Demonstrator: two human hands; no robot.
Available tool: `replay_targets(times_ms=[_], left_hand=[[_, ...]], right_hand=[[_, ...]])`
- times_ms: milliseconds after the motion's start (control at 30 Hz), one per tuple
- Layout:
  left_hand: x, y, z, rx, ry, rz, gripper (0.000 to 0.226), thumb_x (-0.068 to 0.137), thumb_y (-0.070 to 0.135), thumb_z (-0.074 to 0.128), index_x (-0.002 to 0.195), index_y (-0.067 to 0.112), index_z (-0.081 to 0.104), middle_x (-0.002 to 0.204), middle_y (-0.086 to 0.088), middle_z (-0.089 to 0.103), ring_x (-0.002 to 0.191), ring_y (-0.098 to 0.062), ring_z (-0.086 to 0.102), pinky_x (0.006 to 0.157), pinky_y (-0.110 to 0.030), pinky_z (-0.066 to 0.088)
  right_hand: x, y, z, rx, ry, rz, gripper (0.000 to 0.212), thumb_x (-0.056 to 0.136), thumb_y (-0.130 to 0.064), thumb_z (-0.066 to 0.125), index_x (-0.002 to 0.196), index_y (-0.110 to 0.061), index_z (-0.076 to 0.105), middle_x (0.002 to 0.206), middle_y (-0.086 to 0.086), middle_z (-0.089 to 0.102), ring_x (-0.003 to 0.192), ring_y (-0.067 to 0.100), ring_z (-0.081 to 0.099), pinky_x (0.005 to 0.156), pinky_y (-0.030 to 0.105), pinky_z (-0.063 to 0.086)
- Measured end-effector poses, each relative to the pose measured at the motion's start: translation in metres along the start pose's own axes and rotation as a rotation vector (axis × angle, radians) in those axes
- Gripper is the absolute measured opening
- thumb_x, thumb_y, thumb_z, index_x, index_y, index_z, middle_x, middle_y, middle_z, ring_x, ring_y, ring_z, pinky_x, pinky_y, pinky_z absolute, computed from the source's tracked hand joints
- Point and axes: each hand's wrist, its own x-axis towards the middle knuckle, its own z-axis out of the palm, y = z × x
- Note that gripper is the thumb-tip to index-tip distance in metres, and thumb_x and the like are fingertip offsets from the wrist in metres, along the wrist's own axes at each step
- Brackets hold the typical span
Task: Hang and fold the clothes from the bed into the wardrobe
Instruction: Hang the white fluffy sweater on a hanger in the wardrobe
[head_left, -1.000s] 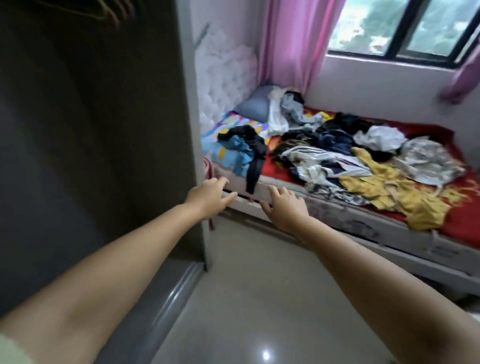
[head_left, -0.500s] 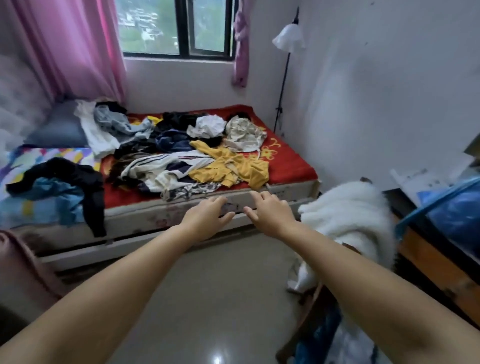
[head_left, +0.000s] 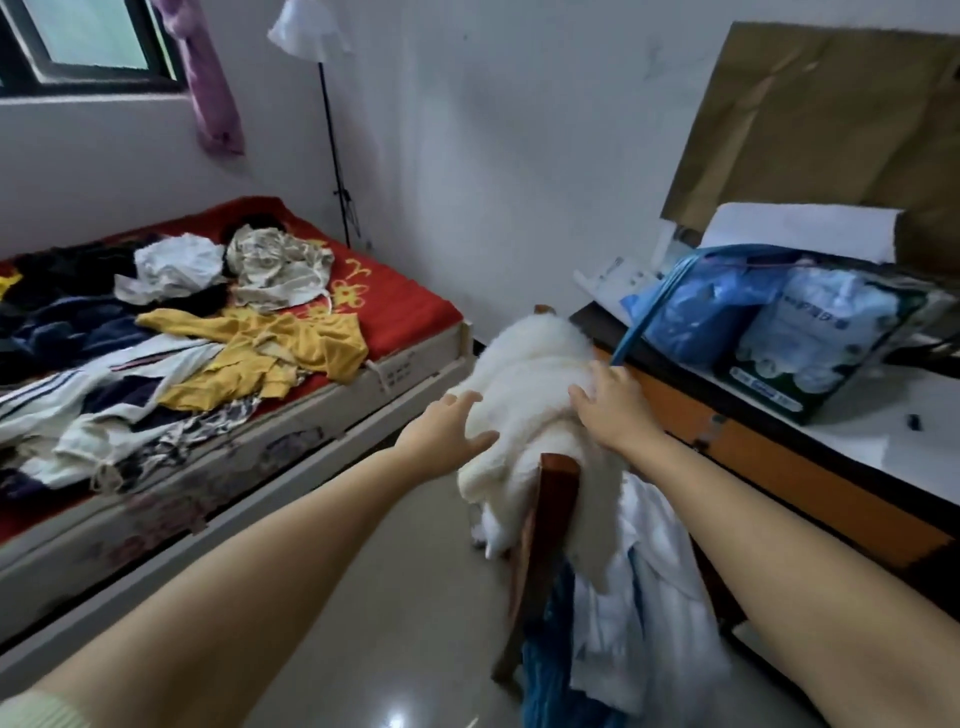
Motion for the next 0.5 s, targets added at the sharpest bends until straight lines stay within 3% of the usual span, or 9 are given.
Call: replay_targets(times_ms=[133, 200, 267, 333, 433, 500], left_hand=[[0.036, 0.017, 0.015, 0.015, -0.144, 0.077, 0.081, 0.087, 0.046, 0.061, 0.151, 0.028, 0.015, 0.155, -0.009, 0.018, 0.140, -0.028, 0.024, 0.110, -0.046, 0.032], [0.055, 0.024, 0.023, 0.013, -0.261, 0.067, 0.091, 0.085, 0.043, 0.064, 0.152, 0.033, 0.003, 0.159, -0.007, 0.001, 0.145, -0.027, 0.011, 0.113, -0.048, 0.026], [0.071, 0.027, 0.029, 0.019, -0.321, 0.045, 0.100, 0.081, 0.040, 0.066, 0.151, 0.037, -0.007, 0.159, -0.002, -0.010, 0.146, -0.027, 0.006, 0.114, -0.048, 0.023], [0.086, 0.029, 0.035, 0.008, -0.328, 0.043, 0.106, 0.077, 0.036, 0.066, 0.149, 0.040, -0.012, 0.159, 0.000, -0.007, 0.145, -0.028, 0.011, 0.113, -0.046, 0.027], [0.096, 0.027, 0.042, 0.009, -0.256, 0.072, 0.102, 0.078, 0.036, 0.065, 0.149, 0.040, -0.008, 0.149, -0.001, 0.021, 0.131, -0.028, 0.035, 0.102, -0.038, 0.037], [0.100, 0.024, 0.044, -0.007, -0.183, 0.063, 0.088, 0.083, 0.036, 0.062, 0.150, 0.039, 0.004, 0.142, -0.001, 0.035, 0.126, -0.027, 0.043, 0.100, -0.038, 0.037]], right_hand=[[0.031, 0.033, 0.004, 0.509, -0.074, 0.380, 0.069, 0.094, -0.048, 0.048, 0.148, -0.010, 0.027, 0.148, 0.017, 0.035, 0.130, 0.035, 0.040, 0.101, 0.043, 0.038], [0.045, 0.048, 0.013, 0.728, -0.206, 0.649, 0.080, 0.090, -0.060, 0.047, 0.150, -0.012, 0.024, 0.150, 0.014, 0.033, 0.131, 0.038, 0.040, 0.097, 0.051, 0.041], [0.054, 0.059, 0.023, 0.942, -0.413, 0.812, 0.080, 0.088, -0.068, 0.045, 0.143, -0.011, 0.037, 0.140, 0.015, 0.047, 0.124, 0.038, 0.048, 0.094, 0.053, 0.048], [0.069, 0.067, 0.033, 1.195, -0.591, 0.906, 0.073, 0.085, -0.067, 0.052, 0.126, -0.007, 0.052, 0.114, 0.018, 0.062, 0.102, 0.035, 0.058, 0.075, 0.051, 0.058], [0.086, 0.074, 0.038, 1.328, -0.667, 0.931, 0.045, 0.088, -0.046, 0.063, 0.102, -0.003, 0.059, 0.074, 0.019, 0.069, 0.074, 0.032, 0.064, 0.055, 0.042, 0.056], [0.094, 0.075, 0.038, 1.362, -0.663, 0.905, 0.033, 0.090, -0.034, 0.064, 0.099, -0.003, 0.058, 0.067, 0.019, 0.069, 0.069, 0.033, 0.066, 0.049, 0.037, 0.055]])
